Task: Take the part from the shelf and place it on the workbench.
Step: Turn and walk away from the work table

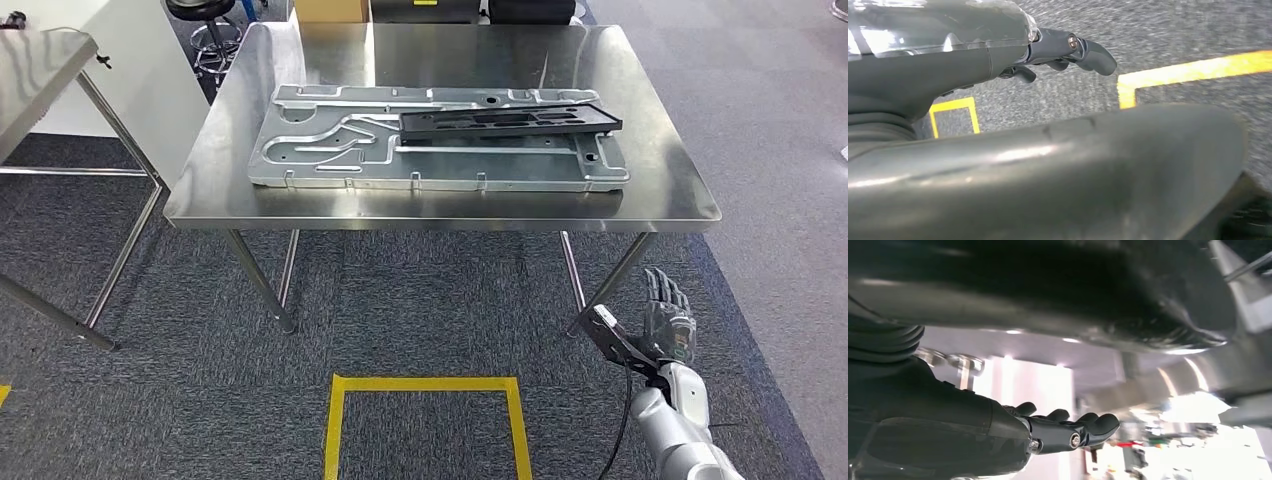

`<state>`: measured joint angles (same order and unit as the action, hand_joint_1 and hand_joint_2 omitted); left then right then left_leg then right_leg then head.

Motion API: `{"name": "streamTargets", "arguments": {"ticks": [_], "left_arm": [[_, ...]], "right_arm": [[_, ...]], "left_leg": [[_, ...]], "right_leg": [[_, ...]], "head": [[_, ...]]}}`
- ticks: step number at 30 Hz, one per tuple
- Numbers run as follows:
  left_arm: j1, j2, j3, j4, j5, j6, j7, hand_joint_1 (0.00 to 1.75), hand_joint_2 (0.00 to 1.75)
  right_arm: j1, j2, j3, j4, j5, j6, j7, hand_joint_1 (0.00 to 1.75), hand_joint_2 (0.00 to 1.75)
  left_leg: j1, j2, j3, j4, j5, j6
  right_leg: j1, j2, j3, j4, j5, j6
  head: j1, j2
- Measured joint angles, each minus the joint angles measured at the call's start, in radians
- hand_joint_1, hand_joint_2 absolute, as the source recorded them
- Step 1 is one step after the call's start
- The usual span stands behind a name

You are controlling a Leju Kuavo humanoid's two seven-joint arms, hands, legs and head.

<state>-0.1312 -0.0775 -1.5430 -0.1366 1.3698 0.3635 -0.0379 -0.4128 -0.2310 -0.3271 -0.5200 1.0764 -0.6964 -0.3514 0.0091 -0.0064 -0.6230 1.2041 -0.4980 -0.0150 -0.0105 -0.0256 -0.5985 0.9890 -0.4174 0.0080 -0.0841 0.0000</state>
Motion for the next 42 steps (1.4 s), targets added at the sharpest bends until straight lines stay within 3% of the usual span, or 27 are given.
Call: {"name": "streamTargets", "arguments": {"ticks": [2,3,6,7,9,11,12,13,14,15,17,19,21,22,24,26,27,28,29,31,33,34,36,37,39,41,42], "left_arm": [[-0.002,0.001,0.0,0.0,0.001,0.0,0.0,0.0,0.0],[-0.003,0.001,0.0,0.0,0.001,0.001,-0.001,0.0,0.0],[-0.003,0.002,0.0,0.0,0.0,0.001,-0.001,0.0,0.0],[-0.003,0.002,0.0,0.0,0.0,0.001,-0.001,0.0,0.0],[-0.004,0.002,0.0,0.0,0.001,0.001,-0.001,0.0,0.0],[-0.004,0.002,0.0,0.0,0.001,0.001,-0.001,0.0,0.0],[-0.003,0.002,0.0,0.0,0.0,0.001,-0.001,0.0,0.0],[-0.003,0.002,0.0,0.0,0.0,0.001,-0.001,0.0,0.0],[-0.003,0.002,0.0,0.0,0.0,0.001,-0.001,0.0,0.0],[-0.003,0.002,0.0,0.0,0.0,0.001,-0.001,0.0,0.0],[-0.003,0.002,0.0,0.0,0.0,0.001,-0.001,0.0,0.0],[-0.004,0.002,0.0,0.0,0.0,0.001,-0.001,0.0,0.0],[-0.003,0.002,0.0,0.0,-0.001,0.001,-0.001,0.0,0.0],[-0.002,0.002,0.0,0.0,-0.001,0.001,-0.001,0.0,0.0],[-0.002,0.003,0.0,0.0,0.0,0.001,-0.001,0.0,0.0],[-0.001,0.003,0.0,0.0,0.0,0.001,-0.001,0.0,0.0],[-0.001,0.003,0.0,0.0,0.001,0.001,-0.001,0.0,0.0],[-0.001,0.004,0.0,0.0,0.001,0.001,-0.001,0.0,0.0],[-0.001,0.004,0.0,0.0,0.001,0.001,-0.001,0.0,0.0],[-0.003,0.004,0.0,0.0,0.001,0.001,-0.001,0.0,0.0],[-0.005,0.005,0.0,0.0,0.001,0.001,-0.002,0.0,0.0],[-0.006,0.005,0.0,0.0,0.001,0.001,-0.002,0.0,0.0],[-0.004,0.005,0.0,0.0,0.001,0.001,-0.001,0.0,0.0],[-0.004,0.005,0.0,0.0,0.001,0.001,-0.001,0.0,0.0],[-0.005,0.005,0.0,0.0,0.001,0.001,-0.001,0.0,0.0],[-0.005,0.005,0.0,0.0,0.001,0.001,-0.001,0.0,0.0],[-0.004,0.005,0.0,0.0,0.001,0.001,-0.001,0.0,0.0]], "right_arm": [[0.02,0.014,-0.059,-0.01,0.0,-0.001,-0.002,0.0,0.0],[0.027,0.019,-0.081,-0.014,0.0,-0.001,-0.003,0.0,0.0],[0.043,0.03,-0.122,-0.02,0.0,-0.002,-0.003,0.0,0.0],[0.048,0.032,-0.132,-0.021,0.0,-0.002,-0.003,0.0,0.0],[0.055,0.034,-0.146,-0.021,0.0,-0.002,-0.003,0.0,0.0],[0.058,0.037,-0.156,-0.021,0.0,-0.002,-0.004,0.0,0.0],[0.06,0.039,-0.16,-0.021,0.0,-0.002,-0.004,0.0,0.0],[0.063,0.041,-0.164,-0.021,0.0,-0.002,-0.004,0.0,0.0],[0.064,0.042,-0.166,-0.021,0.0,-0.002,-0.003,0.0,0.0],[0.065,0.043,-0.167,-0.022,0.001,-0.002,-0.003,0.0,0.0],[0.063,0.043,-0.169,-0.027,0.001,-0.002,-0.004,0.0,0.0],[0.062,0.043,-0.172,-0.033,0.001,-0.002,-0.004,0.0,0.0],[0.062,0.044,-0.175,-0.035,0.001,-0.002,-0.004,0.0,0.0],[0.062,0.046,-0.176,-0.035,0.001,-0.002,-0.004,0.0,0.0],[0.062,0.05,-0.177,-0.036,0.001,-0.002,-0.004,0.0,0.0],[0.064,0.052,-0.177,-0.036,0.001,-0.002,-0.004,0.0,0.0],[0.064,0.053,-0.177,-0.036,0.001,-0.002,-0.004,0.0,0.0],[0.065,0.054,-0.177,-0.036,0.001,-0.002,-0.004,0.0,0.0],[0.065,0.055,-0.177,-0.036,0.001,-0.002,-0.004,0.0,0.0],[0.066,0.056,-0.178,-0.036,0.001,-0.002,-0.004,0.0,0.0],[0.065,0.057,-0.18,-0.037,0.001,-0.002,-0.004,0.0,0.0],[0.065,0.057,-0.18,-0.037,0.001,-0.002,-0.004,0.0,0.0],[0.065,0.057,-0.183,-0.037,0.001,-0.002,-0.004,0.0,0.0],[0.066,0.057,-0.184,-0.037,0.001,-0.002,-0.004,0.0,0.0],[0.067,0.057,-0.187,-0.037,0.001,-0.002,-0.004,0.0,0.0],[0.068,0.058,-0.188,-0.037,0.001,-0.002,-0.004,0.0,0.0],[0.069,0.058,-0.188,-0.037,0.001,-0.002,-0.004,0.0,0.0]], "left_leg": [[-0.001,-0.001,0.09,-0.129,-0.001,0.004],[-0.002,-0.002,0.114,-0.169,-0.013,0.01],[-0.006,0.002,0.11,-0.189,-0.008,0.036],[-0.005,0.004,0.105,-0.191,0.001,0.047],[-0.005,0.008,0.087,-0.194,0.021,0.061],[-0.008,0.008,0.061,-0.192,0.041,0.064],[-0.01,0.008,0.047,-0.191,0.05,0.064],[-0.011,0.008,0.034,-0.189,0.059,0.064],[-0.013,0.008,0.023,-0.188,0.067,0.063],[-0.014,0.008,0.013,-0.187,0.074,0.061],[-0.017,0.008,0.002,-0.186,0.088,0.055],[-0.016,0.009,-0.002,-0.189,0.102,0.044],[-0.015,0.009,-0.005,-0.193,0.114,0.031],[-0.015,0.009,-0.011,-0.185,0.104,0.025],[-0.014,0.007,-0.037,-0.114,0.03,0.015],[-0.011,0.007,-0.071,0.013,-0.062,0.007],[-0.01,0.007,-0.077,0.064,-0.08,0.004],[-0.009,0.007,-0.071,0.088,-0.077,0.002],[-0.008,0.007,-0.046,0.073,-0.055,0.001],[-0.007,0.006,0.048,-0.046,-0.016,0.005],[-0.01,0.005,0.128,-0.17,-0.022,0.015],[-0.012,0.004,0.143,-0.199,-0.031,0.021],[-0.013,0.005,0.138,-0.209,-0.024,0.037],[-0.012,0.007,0.131,-0.21,-0.015,0.047],[-0.009,0.012,0.113,-0.214,0.006,0.063],[-0.01,0.013,0.088,-0.212,0.027,0.068],[-0.011,0.013,0.075,-0.211,0.036,0.068]], "right_leg": [[0.0,0.004,-0.023,0.019,0.007,0.009],[0.001,0.006,-0.029,0.026,0.012,0.015],[-0.003,0.011,-0.036,0.03,0.021,0.035],[-0.005,0.013,-0.042,0.041,0.004,0.04],[-0.008,0.016,-0.071,0.119,-0.078,0.049],[-0.008,0.016,-0.107,0.244,-0.16,0.053],[-0.008,0.016,-0.111,0.287,-0.171,0.054],[-0.008,0.016,-0.1,0.299,-0.162,0.053],[-0.008,0.016,-0.07,0.273,-0.138,0.049],[-0.007,0.016,-0.023,0.214,-0.112,0.044],[-0.001,0.016,0.076,0.07,-0.095,0.03],[0.008,0.016,0.117,-0.003,-0.102,0.018],[0.008,0.015,0.112,-0.016,-0.087,0.007],[0.006,0.014,0.106,-0.022,-0.076,0.001],[0.0,0.012,0.087,-0.031,-0.051,-0.009],[0.0,0.013,0.059,-0.028,-0.032,-0.012],[0.001,0.013,0.044,-0.024,-0.023,-0.012],[0.001,0.013,0.029,-0.019,-0.015,-0.01],[0.001,0.013,0.014,-0.013,-0.008,-0.008],[0.001,0.014,-0.012,0.001,0.004,-0.002],[0.003,0.014,-0.028,0.014,0.014,0.007],[0.004,0.014,-0.032,0.017,0.02,0.013],[0.003,0.015,-0.036,0.016,0.032,0.026],[0.001,0.016,-0.041,0.022,0.024,0.032],[-0.003,0.018,-0.066,0.079,-0.042,0.042],[-0.004,0.019,-0.105,0.202,-0.135,0.05],[-0.005,0.019,-0.117,0.26,-0.159,0.053]], "head": [[0.0,0.0],[0.0,0.0],[0.0,0.0],[0.0,0.0],[0.0,0.0],[0.0,0.0],[0.0,0.0],[0.0,0.0],[0.0,0.0],[0.0,0.0],[0.0,0.0],[0.0,0.0],[0.0,0.0],[0.0,0.0],[0.0,0.0],[0.0,0.0],[0.0,0.0],[0.0,0.0],[0.0,0.0],[0.0,0.0],[0.0,0.0],[0.0,0.0],[0.0,0.0],[0.0,0.0],[0.0,0.0],[0.0,0.0],[0.0,0.0]]}}
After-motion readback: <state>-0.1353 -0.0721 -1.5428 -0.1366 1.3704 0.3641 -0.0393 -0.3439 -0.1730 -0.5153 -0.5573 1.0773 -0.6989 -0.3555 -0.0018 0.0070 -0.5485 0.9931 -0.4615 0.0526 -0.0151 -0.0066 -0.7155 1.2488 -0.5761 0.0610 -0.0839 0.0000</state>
